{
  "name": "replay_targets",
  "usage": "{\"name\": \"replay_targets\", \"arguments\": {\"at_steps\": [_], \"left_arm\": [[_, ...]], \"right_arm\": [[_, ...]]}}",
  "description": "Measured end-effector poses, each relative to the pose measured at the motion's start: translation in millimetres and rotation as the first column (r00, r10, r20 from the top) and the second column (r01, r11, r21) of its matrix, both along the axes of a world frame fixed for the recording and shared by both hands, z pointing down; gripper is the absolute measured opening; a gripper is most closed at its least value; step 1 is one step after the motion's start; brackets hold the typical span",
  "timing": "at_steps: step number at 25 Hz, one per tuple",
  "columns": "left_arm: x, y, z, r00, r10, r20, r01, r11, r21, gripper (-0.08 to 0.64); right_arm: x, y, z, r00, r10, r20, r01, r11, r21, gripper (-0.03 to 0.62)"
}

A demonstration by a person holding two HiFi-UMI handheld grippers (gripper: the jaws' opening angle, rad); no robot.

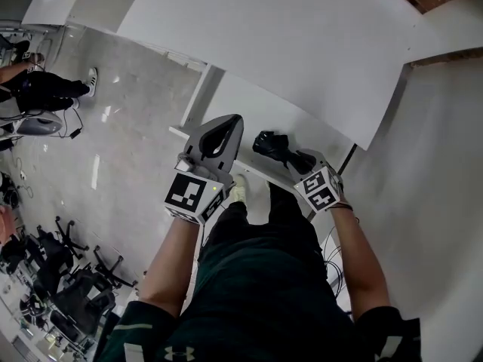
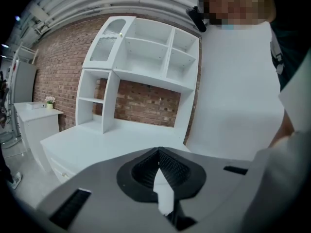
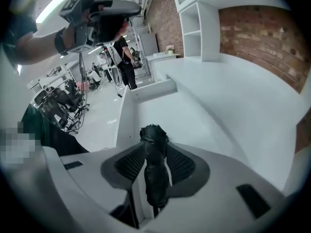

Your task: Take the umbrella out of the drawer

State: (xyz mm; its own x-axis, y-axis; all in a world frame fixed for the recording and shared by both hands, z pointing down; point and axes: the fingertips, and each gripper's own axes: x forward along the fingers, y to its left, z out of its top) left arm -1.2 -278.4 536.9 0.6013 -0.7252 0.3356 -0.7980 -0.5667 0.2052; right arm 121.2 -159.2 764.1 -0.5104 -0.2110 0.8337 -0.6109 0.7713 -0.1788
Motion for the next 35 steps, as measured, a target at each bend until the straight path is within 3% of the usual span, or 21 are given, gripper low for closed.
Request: {"name": "replay_targets", "arguments": {"at_steps": [8, 16, 26, 35], "left_arm": [[-11.6, -8.9, 26.2, 0.998, -0.058, 0.013, 0.059, 0.997, -0.059, 0.006], [-36.4, -16.0, 38.7, 0.99, -0.134, 0.039, 0.137, 0.986, -0.094, 0.006], [-51.3, -11.6, 48.0, 0.99, -0.138, 0.039, 0.142, 0.984, -0.107, 0.006], [-58.0, -8.6, 54.7, 0.99, -0.138, 0.038, 0.142, 0.983, -0.117, 0.006]], "right_arm": [[-4.0, 16.8, 69.7, 0.987, -0.136, -0.085, 0.121, 0.98, -0.156, 0.175], [-16.5, 18.1, 108.4, 0.965, -0.223, -0.138, 0.19, 0.957, -0.218, 0.225], [-31.8, 25.2, 150.1, 0.947, -0.219, -0.234, 0.158, 0.955, -0.252, 0.249], [-32.7, 21.1, 166.3, 0.92, -0.219, -0.324, 0.16, 0.967, -0.199, 0.235]]}}
